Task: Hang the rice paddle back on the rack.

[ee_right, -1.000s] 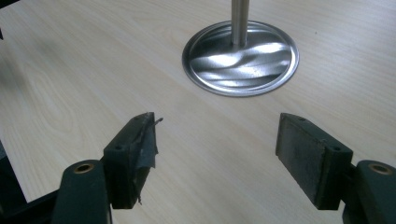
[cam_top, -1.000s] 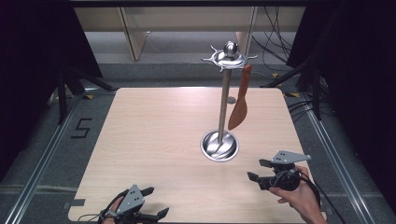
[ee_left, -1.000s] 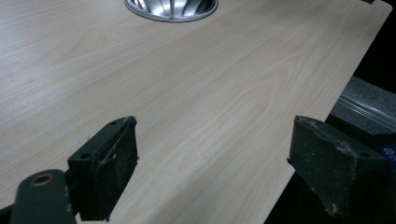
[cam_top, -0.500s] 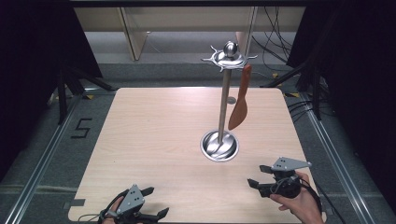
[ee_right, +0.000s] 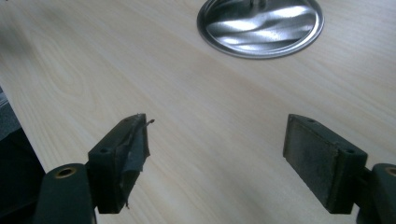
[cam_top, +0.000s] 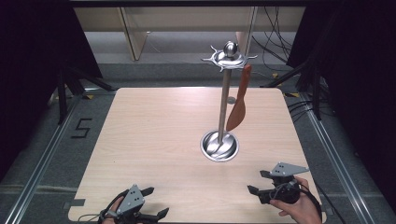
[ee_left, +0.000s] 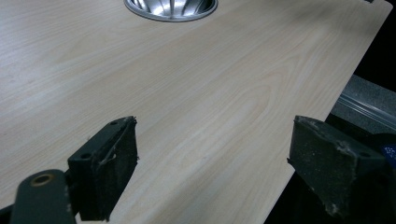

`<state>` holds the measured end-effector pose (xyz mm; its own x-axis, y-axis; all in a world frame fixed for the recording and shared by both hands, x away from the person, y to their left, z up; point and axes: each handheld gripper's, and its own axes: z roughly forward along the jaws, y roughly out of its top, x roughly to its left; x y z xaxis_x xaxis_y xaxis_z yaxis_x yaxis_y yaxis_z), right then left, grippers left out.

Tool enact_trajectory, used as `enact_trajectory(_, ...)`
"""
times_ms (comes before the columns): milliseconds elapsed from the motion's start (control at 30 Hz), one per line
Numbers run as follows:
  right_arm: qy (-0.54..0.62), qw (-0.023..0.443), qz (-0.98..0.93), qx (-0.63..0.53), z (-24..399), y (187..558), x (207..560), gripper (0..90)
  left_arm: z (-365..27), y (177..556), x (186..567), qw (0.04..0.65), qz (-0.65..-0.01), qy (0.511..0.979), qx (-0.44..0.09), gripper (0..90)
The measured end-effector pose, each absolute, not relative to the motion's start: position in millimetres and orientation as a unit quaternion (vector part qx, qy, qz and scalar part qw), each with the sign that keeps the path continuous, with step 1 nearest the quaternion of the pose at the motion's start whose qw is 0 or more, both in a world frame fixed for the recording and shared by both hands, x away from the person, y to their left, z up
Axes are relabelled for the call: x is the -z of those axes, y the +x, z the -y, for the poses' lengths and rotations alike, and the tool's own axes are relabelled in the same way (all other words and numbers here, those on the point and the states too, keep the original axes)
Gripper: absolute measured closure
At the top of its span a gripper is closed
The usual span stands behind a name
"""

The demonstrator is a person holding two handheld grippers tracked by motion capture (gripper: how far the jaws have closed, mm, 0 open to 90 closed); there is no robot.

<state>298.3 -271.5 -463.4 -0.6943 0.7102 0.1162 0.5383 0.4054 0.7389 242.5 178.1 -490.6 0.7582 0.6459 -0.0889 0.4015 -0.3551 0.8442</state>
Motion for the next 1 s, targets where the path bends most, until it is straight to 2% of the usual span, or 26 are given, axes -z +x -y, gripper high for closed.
enact_trajectory(867,0.376,0.114,-0.835,-0.385,273,288,468,21.3,-178,243,491,0.467,-0.322,0.813,-0.131,14.8)
enact_trajectory(1000,0.376,0.116,-0.830,-0.395,274,288,468,21.5,-176,242,491,0.474,-0.340,0.803,-0.123,14.8)
